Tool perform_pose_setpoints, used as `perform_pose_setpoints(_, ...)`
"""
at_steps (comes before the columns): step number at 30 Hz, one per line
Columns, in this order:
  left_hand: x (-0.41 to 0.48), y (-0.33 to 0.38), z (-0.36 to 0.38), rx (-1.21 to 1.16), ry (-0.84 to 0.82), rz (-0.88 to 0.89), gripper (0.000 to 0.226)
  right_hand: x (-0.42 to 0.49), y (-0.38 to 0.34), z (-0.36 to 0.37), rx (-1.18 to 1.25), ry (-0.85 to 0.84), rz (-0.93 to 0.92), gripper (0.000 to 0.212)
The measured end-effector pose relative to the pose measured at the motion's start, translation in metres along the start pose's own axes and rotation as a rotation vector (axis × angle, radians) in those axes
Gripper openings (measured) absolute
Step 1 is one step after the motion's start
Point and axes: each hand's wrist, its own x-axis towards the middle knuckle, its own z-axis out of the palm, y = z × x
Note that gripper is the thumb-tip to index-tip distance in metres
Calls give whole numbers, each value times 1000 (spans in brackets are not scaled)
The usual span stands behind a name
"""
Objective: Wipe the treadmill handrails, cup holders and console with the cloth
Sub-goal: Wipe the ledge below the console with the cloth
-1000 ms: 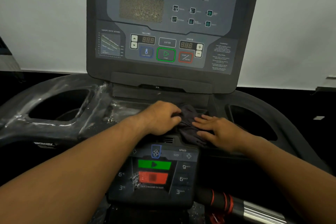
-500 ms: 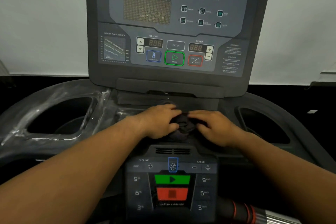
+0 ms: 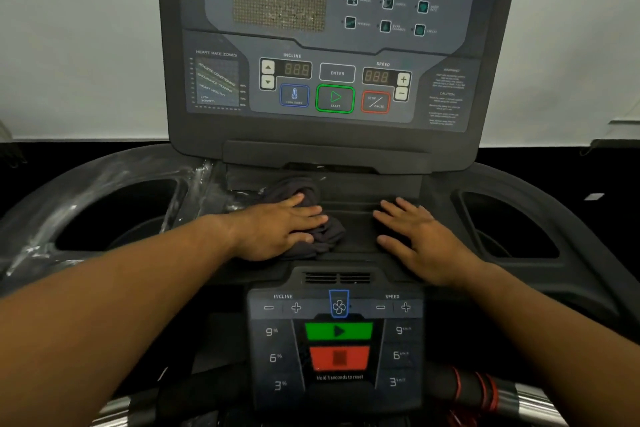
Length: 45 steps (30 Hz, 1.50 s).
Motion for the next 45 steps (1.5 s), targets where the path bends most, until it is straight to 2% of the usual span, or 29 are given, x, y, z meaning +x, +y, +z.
perform_pose_setpoints(1, -9, -6, 1, -11, -4, -28, 60, 1, -1, -1, -7, -19, 11, 55)
perform_pose_setpoints(4, -35, -13, 6, -24, -50, -122, 109, 3, -1, 0, -27, -43, 41, 59)
perform_pose_setpoints(5, -38, -13, 8, -9, -64, -139, 107, 2, -1, 1, -24, -26, 53, 58)
perform_pose_setpoints(7, -36, -9, 8, 8, -68, -139, 73, 0, 0, 4, 7, 50, 90, 56)
perform_pose_setpoints(9, -26, -2, 2, 14, -73, -94, 56, 0, -1, 5, 52, 104, 140, 52)
perform_pose_setpoints(13, 2, 9, -3, 42, -77, 52, 55, 2, 0, 5, 112, 133, 168, 46)
perform_pose_setpoints(17, 33, 25, -4, 121, -70, 155, 55, 2, 3, 4, 233, 277, 222, 40)
perform_pose_setpoints(23, 85, 69, -13, 274, -63, 265, 55, 3, 11, 2, 342, 407, 346, 34)
perform_pose_setpoints(27, 97, 83, -14, 266, -26, 307, 54, 3, 11, 4, 309, 383, 340, 35)
perform_pose_setpoints(31, 75, 60, -11, 215, 38, 277, 51, 4, 9, 4, 226, 329, 322, 36)
perform_pose_setpoints(37, 12, 0, -4, 192, 20, 88, 54, 2, 7, 2, 182, 293, 290, 36)
perform_pose_setpoints(42, -45, -43, 3, 142, 32, -88, 71, 2, 4, 4, 108, 189, 220, 41)
perform_pose_setpoints(45, -55, -45, 7, 152, 33, -155, 58, 4, 2, 7, 27, 107, 168, 45)
